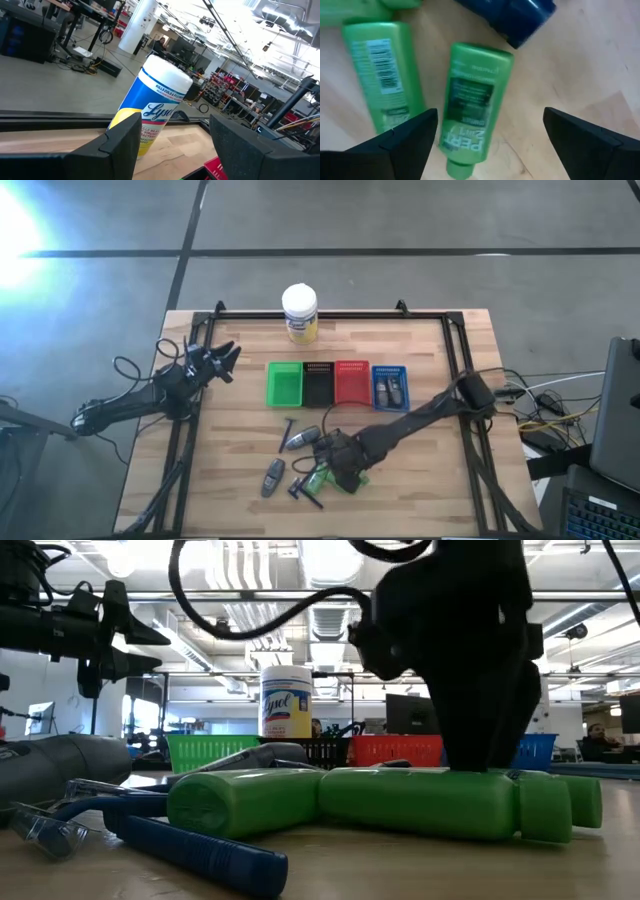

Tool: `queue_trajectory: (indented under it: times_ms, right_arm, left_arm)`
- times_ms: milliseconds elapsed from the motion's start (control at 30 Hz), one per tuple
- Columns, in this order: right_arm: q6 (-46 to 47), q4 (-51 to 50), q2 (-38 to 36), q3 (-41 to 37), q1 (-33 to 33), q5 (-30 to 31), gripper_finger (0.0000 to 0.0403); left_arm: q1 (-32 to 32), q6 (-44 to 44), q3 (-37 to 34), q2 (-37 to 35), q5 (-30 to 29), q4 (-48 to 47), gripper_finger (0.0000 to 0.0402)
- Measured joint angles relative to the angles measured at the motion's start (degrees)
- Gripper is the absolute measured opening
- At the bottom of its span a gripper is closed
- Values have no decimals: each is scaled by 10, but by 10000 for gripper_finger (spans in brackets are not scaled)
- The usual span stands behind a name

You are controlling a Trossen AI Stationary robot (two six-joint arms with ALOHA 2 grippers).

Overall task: Pick & Place Travel size toiletries
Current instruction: Put the green shampoo into the red bin

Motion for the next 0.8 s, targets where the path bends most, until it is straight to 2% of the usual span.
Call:
queue_trajectory:
  times_ms: [233,333,467,567,633,700,800]
  right_arm:
    - [35,-3,18,-5,1,12,302]
    - [35,-6,18,-7,1,11,257]
    - [37,-5,3,-10,-1,5,179]
    - [60,-16,-43,-10,-5,5,124]
    - [88,-21,-89,-9,-16,24,102]
    - [122,-29,-132,-11,-37,53,95]
    - [172,-32,-190,-23,-98,95,111]
  left_arm:
    - [0,0,0,0,0,0,239]
    - [0,0,0,0,0,0,239]
    - [0,0,0,0,0,0,239]
    - [0,0,0,0,0,0,239]
    - [0,0,0,0,0,0,239]
    - [0,0,0,0,0,-1,239]
    - [0,0,0,0,0,-1,239]
